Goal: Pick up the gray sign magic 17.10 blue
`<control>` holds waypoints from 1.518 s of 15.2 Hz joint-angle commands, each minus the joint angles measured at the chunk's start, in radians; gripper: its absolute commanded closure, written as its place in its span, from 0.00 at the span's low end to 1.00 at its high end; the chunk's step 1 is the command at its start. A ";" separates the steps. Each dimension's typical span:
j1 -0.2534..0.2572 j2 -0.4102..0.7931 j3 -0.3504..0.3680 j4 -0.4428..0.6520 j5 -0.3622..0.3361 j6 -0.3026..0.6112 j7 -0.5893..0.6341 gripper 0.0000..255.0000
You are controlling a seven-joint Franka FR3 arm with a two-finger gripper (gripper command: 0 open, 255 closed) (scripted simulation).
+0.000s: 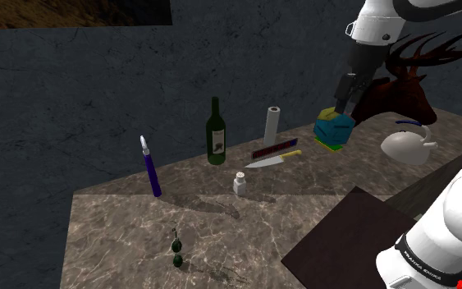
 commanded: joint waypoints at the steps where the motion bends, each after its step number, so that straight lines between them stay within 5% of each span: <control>1: 0.000 0.000 0.000 0.000 0.000 0.000 0.000 0.00; 13: 0.059 0.292 -0.268 -0.046 -0.114 0.356 -0.556 0.00; 23: 0.143 0.702 -0.426 0.117 0.001 0.592 -1.061 0.00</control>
